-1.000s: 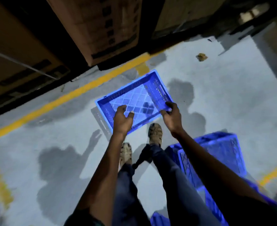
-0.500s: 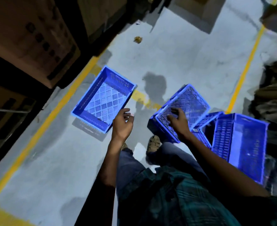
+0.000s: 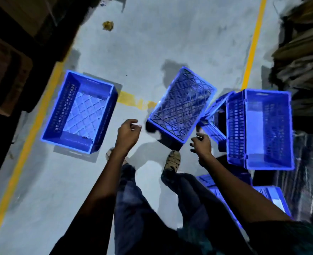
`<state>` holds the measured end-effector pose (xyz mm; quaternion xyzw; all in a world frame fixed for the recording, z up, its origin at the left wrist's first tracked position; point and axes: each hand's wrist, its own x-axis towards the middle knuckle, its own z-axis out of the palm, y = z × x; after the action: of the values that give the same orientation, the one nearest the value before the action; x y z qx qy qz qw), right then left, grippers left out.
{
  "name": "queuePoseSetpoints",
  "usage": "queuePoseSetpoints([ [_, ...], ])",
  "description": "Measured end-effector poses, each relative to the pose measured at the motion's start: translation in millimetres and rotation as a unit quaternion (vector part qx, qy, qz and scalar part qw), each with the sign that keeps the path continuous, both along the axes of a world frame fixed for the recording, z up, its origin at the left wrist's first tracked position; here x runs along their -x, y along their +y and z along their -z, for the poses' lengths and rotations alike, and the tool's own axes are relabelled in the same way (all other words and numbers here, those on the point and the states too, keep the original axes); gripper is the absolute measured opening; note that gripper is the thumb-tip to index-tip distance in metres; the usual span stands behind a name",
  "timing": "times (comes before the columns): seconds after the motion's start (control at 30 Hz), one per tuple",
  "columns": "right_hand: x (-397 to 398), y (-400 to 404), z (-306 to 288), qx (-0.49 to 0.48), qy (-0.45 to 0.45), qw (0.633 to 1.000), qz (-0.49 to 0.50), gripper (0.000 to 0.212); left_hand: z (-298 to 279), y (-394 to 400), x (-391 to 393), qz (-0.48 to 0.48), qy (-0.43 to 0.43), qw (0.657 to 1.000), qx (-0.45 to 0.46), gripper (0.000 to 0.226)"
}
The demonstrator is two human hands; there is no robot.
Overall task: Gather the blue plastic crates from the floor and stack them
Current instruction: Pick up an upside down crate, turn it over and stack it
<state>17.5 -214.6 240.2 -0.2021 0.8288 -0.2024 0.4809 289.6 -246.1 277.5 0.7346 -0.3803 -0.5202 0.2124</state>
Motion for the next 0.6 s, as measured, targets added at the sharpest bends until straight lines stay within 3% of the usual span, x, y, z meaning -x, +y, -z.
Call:
queuePoseSetpoints([
  [0.1, 34.3, -4.3, 42.4, -0.049, -0.029, 0.997, 0.042, 0.035, 46.3, -14.1, 37.4, 0.010, -0.007, 0.999, -0.042, 0.028],
  [0.17, 66.0, -9.4, 101.2, -0.093, -0.043, 0.993, 0.059, 0.036, 104.6, -29.0, 73.9, 0.028, -0.017, 0.996, -0.077, 0.031],
  [0.3, 70.3, -25.6, 132.8, -0.095, -0.035, 0.993, 0.054, 0.035, 148.1, -46.6, 80.0, 0.024, -0.029, 0.993, -0.109, 0.036],
  [0.4, 86.8, -35.2, 211.2, -0.101, -0.020, 0.994, 0.045, 0.035, 232.3, -64.3, 96.8, 0.045, -0.054, 0.989, -0.133, 0.040],
  [0.6, 91.1, -30.4, 337.0, -0.110, 0.029, 0.989, 0.092, 0.059, 370.1, -91.2, 104.5, 0.059, -0.101, 0.982, -0.146, 0.071],
])
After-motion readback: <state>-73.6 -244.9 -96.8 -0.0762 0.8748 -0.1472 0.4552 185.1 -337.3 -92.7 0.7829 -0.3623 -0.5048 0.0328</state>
